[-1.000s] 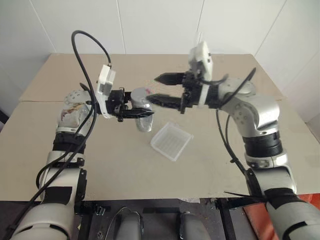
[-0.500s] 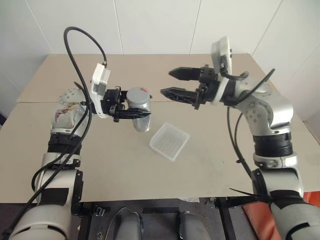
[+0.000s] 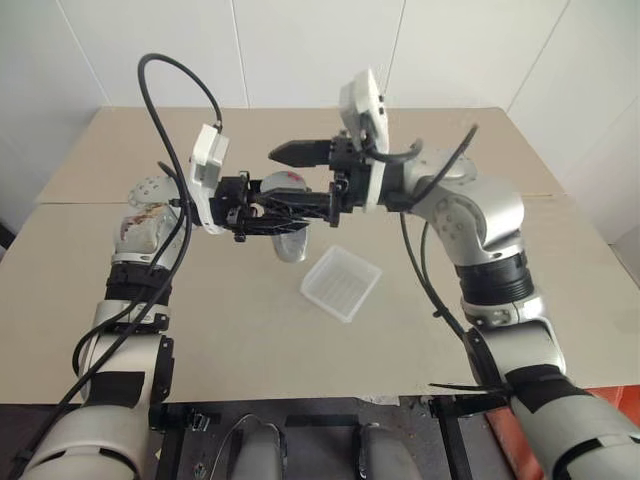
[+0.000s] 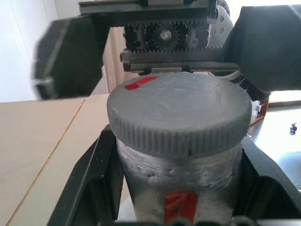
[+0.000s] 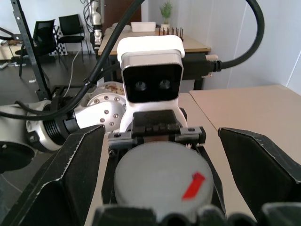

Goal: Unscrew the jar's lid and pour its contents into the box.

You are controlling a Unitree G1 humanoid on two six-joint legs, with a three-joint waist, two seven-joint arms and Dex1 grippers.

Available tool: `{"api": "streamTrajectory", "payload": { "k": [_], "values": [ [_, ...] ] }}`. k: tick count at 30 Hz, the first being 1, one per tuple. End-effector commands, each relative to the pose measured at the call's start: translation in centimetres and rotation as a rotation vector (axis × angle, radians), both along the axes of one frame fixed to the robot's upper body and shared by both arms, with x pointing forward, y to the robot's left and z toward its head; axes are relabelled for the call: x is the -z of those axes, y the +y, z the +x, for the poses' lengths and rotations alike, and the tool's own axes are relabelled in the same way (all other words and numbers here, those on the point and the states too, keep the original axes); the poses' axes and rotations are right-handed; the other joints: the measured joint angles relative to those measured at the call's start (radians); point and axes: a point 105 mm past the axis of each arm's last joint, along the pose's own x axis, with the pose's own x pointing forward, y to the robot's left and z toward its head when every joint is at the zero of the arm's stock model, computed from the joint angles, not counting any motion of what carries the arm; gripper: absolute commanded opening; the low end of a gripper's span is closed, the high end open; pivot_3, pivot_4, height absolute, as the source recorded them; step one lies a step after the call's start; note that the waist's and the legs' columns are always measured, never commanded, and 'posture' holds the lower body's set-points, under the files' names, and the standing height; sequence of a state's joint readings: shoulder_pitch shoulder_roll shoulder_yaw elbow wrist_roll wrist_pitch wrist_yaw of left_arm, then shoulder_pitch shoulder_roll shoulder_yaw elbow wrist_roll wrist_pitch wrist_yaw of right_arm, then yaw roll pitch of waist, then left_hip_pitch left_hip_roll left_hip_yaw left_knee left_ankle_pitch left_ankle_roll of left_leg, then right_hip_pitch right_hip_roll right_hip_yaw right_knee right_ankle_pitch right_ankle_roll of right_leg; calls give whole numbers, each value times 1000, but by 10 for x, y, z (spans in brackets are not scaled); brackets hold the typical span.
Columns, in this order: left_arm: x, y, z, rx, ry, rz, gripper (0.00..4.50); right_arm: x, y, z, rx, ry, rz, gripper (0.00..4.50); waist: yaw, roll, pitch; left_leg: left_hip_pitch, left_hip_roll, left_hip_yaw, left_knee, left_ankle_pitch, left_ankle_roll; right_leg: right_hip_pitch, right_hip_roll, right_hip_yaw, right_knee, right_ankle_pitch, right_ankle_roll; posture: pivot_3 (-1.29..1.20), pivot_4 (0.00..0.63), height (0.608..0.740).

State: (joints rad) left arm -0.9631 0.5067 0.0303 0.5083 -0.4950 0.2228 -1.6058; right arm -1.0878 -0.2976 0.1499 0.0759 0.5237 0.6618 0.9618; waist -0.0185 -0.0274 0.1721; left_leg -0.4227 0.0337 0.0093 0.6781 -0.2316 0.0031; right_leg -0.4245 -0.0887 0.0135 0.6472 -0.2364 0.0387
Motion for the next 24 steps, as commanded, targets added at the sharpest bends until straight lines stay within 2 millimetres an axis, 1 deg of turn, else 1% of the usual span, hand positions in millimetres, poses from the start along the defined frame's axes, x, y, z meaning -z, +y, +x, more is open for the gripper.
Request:
{"api": "streamTrajectory", "payload": {
  "k": [1,6,9,13,17,21,24],
  "values": [
    [-10,1,-5,10,-48,-7,2483,-8,5,-1,-14,-47,4,4474,0,0,0,0,0,0,0,0,0,0,0,0,0,0,0,0,150,740],
    [-9,2,-6,8,-48,-7,2483,-6,8,5,-6,-33,-4,4474,0,0,0,0,0,0,0,0,0,0,0,0,0,0,0,0,150,740],
    [-9,3,-6,5,-48,-6,2483,-4,0,12,29,-20,2,4474,0,0,0,0,0,0,0,0,0,0,0,0,0,0,0,0,150,740],
    [-8,4,-7,3,-46,-5,2483,-5,-9,17,60,-13,11,4474,0,0,0,0,0,0,0,0,0,0,0,0,0,0,0,0,150,740],
    [-8,4,-7,5,-44,-5,2483,-4,-35,23,114,-8,24,4474,2,0,0,0,0,0,0,0,0,0,0,0,0,0,0,0,150,740],
    [-9,3,-8,10,-45,-6,2483,3,-53,26,159,1,16,4474,2,0,0,0,0,0,0,0,0,0,0,0,0,0,0,0,150,740],
    [-8,3,-8,12,-44,-4,2483,6,-62,26,181,3,7,4474,2,0,0,0,0,0,0,0,0,0,0,0,0,0,0,0,150,740]
  ]
}}
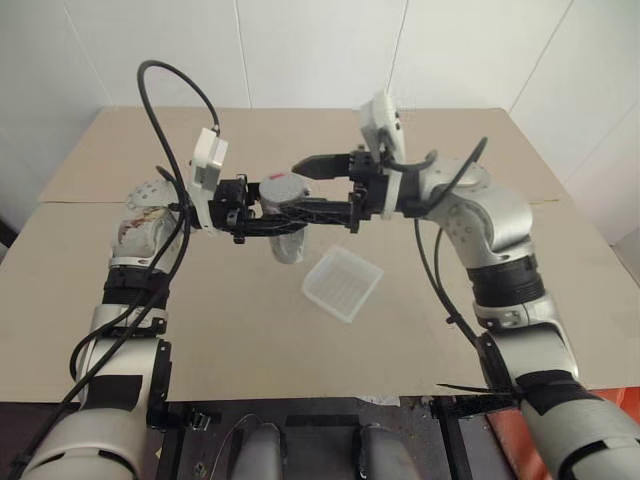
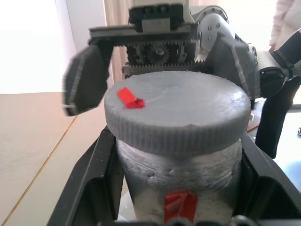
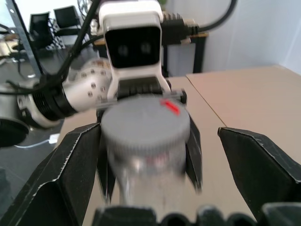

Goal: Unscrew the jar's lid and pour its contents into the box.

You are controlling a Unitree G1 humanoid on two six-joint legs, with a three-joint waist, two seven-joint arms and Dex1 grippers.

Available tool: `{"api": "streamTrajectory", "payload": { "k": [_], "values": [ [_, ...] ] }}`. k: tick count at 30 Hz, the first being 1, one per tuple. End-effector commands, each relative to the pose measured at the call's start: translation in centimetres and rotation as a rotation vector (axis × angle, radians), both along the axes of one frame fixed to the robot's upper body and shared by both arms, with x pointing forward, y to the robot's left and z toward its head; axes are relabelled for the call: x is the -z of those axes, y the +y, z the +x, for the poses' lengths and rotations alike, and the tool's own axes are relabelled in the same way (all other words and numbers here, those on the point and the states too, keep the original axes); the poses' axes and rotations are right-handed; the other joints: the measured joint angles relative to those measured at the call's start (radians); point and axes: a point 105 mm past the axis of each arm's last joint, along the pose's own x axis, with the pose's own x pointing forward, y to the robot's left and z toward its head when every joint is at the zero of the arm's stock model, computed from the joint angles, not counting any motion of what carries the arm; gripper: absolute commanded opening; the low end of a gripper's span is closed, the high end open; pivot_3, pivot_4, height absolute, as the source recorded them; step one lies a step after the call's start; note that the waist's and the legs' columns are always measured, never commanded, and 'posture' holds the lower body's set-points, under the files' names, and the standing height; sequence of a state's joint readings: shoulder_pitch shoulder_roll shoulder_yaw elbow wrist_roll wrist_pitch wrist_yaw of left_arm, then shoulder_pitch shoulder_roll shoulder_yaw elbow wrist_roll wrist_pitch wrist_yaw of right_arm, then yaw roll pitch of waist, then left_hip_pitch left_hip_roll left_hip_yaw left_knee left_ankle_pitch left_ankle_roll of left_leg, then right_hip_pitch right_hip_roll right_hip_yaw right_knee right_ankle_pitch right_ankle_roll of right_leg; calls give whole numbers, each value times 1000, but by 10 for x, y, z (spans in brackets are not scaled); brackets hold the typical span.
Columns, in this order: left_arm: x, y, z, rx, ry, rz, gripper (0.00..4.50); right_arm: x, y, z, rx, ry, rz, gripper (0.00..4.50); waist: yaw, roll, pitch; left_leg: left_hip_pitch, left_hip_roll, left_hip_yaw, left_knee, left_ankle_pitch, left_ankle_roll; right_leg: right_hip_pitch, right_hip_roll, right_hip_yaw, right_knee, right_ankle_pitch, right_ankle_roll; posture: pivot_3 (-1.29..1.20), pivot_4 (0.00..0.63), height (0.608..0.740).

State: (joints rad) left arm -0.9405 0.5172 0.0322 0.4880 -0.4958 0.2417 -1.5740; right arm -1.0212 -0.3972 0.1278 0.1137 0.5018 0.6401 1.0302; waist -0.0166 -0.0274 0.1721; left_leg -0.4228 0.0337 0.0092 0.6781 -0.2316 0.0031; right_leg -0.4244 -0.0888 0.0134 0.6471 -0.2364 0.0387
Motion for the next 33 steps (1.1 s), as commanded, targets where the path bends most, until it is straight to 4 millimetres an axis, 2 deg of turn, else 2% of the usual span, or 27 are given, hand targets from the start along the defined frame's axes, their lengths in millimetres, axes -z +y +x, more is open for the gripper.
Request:
{"api": "streamTrajectory", "payload": {
  "k": [1,7,14,19,24,33],
  "values": [
    [-12,-1,-9,50,-65,-3,2483,-14,-29,9,114,-44,51,4474,1,0,0,0,0,0,0,0,0,0,0,0,0,0,0,0,150,740],
    [-11,-1,-9,55,-62,1,2483,-13,-44,11,167,-43,59,4474,-6,0,0,0,0,0,0,0,0,0,0,0,0,0,0,0,150,740],
    [-10,-2,-7,51,-57,4,2483,-15,-46,-4,135,-81,40,4474,-1,0,0,0,0,0,0,0,0,0,0,0,0,0,0,0,150,740],
    [-8,-5,-5,52,-54,6,2483,-21,-32,-26,59,-123,30,4474,-1,0,0,0,0,0,0,0,0,0,0,0,0,0,0,0,150,740],
    [-8,-7,-4,61,-53,3,2483,-26,-12,-37,35,-160,37,4474,-1,0,0,0,0,0,0,0,0,0,0,0,0,0,0,0,150,740],
    [-8,-9,-4,67,-54,3,2483,-31,14,-32,39,-155,60,4474,-1,0,0,0,0,0,0,0,0,0,0,0,0,0,0,0,150,740]
  ]
}}
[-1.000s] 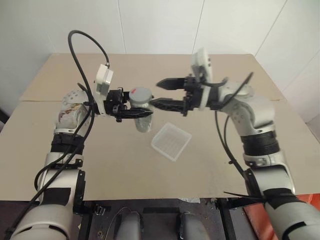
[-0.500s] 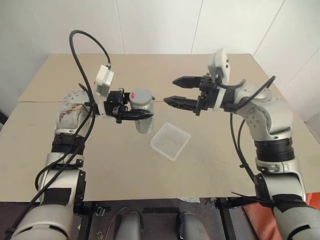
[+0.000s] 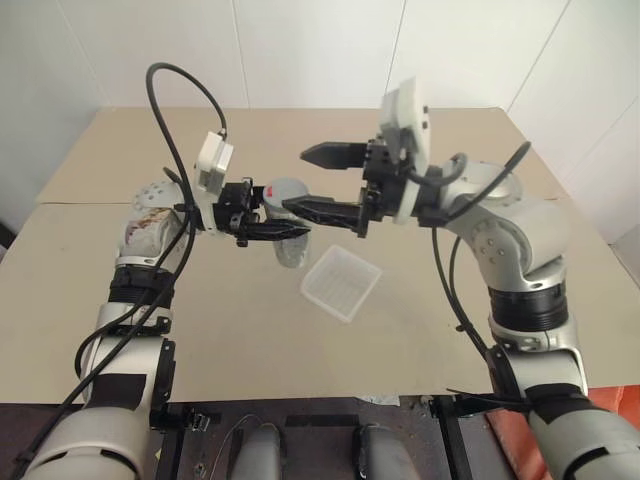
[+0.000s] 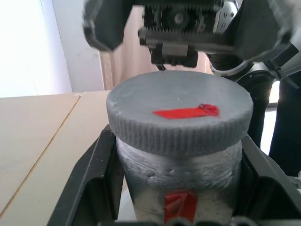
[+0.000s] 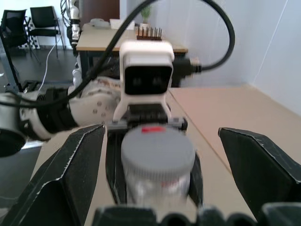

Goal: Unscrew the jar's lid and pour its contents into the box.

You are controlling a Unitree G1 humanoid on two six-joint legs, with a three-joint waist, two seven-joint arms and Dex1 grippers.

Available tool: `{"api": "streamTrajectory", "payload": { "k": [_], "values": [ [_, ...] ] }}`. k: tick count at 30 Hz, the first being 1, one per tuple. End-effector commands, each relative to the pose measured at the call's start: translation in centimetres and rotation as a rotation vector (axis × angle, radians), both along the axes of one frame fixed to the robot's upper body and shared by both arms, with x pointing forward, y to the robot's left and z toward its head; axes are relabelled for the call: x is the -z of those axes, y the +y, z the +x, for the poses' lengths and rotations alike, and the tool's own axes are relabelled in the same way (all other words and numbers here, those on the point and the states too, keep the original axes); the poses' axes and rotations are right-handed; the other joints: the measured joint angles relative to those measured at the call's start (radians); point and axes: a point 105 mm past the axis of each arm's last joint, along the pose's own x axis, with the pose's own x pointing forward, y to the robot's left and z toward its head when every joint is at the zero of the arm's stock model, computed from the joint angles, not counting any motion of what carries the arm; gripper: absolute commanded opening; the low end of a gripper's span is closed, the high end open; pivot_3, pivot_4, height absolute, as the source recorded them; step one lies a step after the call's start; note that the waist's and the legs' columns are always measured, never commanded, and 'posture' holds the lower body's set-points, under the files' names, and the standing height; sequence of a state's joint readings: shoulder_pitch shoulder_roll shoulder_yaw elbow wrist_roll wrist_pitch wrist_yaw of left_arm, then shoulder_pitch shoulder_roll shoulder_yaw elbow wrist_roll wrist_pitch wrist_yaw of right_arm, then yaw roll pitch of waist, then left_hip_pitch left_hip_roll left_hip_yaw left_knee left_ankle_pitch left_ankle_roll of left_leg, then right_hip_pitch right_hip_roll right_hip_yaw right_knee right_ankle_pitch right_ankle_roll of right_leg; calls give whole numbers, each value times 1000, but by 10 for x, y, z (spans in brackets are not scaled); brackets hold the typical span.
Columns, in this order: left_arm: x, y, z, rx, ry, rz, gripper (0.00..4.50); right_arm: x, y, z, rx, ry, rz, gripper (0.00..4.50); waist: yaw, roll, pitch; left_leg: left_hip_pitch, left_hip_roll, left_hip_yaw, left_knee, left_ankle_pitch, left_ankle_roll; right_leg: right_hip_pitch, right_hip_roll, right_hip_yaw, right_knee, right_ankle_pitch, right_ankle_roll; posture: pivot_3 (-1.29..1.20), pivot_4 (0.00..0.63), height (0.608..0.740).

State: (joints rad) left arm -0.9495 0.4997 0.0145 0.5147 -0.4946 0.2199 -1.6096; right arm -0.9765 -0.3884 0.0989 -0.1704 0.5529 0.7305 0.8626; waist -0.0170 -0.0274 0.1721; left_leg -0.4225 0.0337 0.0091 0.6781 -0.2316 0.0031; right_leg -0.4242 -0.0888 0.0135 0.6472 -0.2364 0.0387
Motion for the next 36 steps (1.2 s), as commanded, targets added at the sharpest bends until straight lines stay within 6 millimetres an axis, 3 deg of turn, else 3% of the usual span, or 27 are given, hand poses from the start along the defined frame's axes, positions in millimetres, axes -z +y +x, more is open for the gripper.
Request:
{"api": "streamTrajectory", "payload": {
  "k": [1,7,13,24,36],
  "values": [
    [-13,-3,-3,20,-56,-6,2483,-8,7,-1,-1,-27,7,4474,0,0,0,0,0,0,0,0,0,0,0,0,0,0,0,0,150,740],
    [-13,-1,-3,15,-58,-6,2483,-8,20,-3,-29,-17,5,4474,0,0,0,0,0,0,0,0,0,0,0,0,0,0,0,0,150,740],
    [-13,0,-3,11,-60,-8,2483,-5,23,9,4,28,7,4474,-1,0,0,0,0,0,0,0,0,0,0,0,0,0,0,0,150,740],
    [-13,2,-3,8,-61,-13,2483,2,8,18,53,56,-8,4474,-1,0,0,0,0,0,0,0,0,0,0,0,0,0,0,0,150,740],
    [-15,1,-3,14,-56,-24,2483,3,-6,12,49,61,-18,4474,0,0,0,0,0,0,0,0,0,0,0,0,0,0,0,0,150,740]
  ]
}}
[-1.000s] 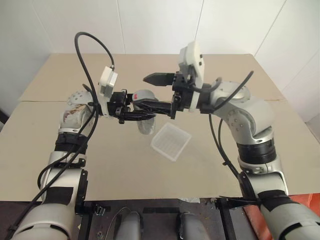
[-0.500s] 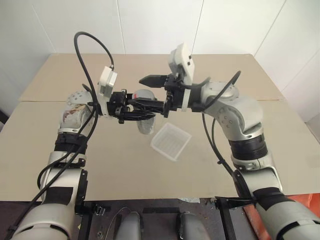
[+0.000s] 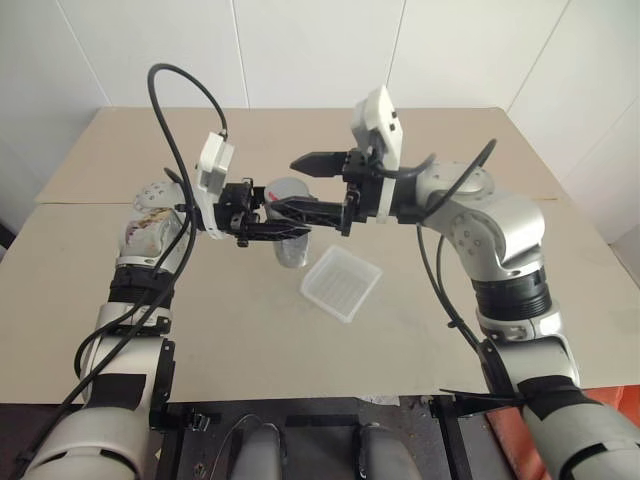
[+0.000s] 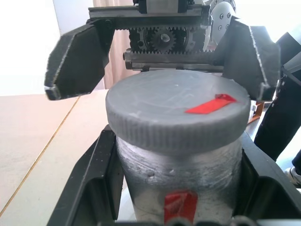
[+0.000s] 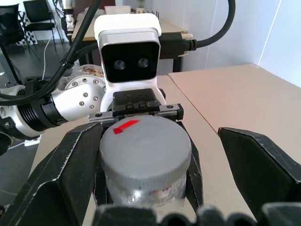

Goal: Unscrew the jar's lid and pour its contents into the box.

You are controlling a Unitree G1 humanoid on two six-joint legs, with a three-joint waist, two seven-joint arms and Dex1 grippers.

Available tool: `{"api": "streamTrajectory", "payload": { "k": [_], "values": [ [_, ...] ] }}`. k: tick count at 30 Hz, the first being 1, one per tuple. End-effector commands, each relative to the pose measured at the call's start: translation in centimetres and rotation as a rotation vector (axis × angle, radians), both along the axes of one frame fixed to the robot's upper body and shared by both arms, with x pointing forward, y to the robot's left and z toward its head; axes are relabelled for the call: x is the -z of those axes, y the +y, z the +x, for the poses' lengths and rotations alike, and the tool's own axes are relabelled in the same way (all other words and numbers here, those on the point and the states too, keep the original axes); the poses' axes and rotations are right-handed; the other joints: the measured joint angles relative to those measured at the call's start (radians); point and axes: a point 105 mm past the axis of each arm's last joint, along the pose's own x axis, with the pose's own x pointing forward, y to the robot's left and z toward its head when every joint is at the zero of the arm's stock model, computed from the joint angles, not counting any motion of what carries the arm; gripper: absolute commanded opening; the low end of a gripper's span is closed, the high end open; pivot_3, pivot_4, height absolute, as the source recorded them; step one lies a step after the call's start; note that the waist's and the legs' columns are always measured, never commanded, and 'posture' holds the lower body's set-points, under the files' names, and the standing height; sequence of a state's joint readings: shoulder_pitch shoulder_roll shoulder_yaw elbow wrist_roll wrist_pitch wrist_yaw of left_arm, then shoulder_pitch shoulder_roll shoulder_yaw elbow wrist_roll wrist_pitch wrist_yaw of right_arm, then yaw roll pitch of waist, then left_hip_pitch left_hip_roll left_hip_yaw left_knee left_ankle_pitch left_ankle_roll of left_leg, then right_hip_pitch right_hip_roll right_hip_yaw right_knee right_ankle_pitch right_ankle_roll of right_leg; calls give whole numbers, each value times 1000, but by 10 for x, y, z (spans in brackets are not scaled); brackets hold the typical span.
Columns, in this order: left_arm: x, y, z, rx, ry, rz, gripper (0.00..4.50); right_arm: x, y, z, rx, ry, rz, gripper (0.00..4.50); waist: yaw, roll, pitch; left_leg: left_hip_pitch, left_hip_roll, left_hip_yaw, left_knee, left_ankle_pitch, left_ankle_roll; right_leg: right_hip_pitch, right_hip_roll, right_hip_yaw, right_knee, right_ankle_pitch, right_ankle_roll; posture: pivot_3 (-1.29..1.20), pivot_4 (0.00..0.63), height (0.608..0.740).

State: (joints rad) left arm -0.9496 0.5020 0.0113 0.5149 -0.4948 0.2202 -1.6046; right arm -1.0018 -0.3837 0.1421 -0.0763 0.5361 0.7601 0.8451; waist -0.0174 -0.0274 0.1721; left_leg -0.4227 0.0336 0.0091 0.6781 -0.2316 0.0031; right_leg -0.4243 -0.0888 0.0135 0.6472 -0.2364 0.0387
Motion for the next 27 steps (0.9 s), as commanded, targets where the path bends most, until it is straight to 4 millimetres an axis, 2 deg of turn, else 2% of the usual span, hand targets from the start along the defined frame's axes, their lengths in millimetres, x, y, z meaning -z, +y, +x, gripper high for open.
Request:
{"api": "streamTrajectory", "payload": {
  "k": [1,10,27],
  "values": [
    [-16,1,-4,18,-57,-27,2483,-12,-10,-8,0,-32,29,4474,0,0,0,0,0,0,0,0,0,0,0,0,0,0,0,0,150,740],
    [-16,0,-4,24,-52,-32,2483,-13,-5,-24,-31,-56,11,4474,-1,0,0,0,0,0,0,0,0,0,0,0,0,0,0,0,150,740],
    [-12,-3,-5,29,-54,-20,2483,-17,12,-17,-11,-31,-7,4474,0,0,0,0,0,0,0,0,0,0,0,0,0,0,0,0,150,740]
  ]
}}
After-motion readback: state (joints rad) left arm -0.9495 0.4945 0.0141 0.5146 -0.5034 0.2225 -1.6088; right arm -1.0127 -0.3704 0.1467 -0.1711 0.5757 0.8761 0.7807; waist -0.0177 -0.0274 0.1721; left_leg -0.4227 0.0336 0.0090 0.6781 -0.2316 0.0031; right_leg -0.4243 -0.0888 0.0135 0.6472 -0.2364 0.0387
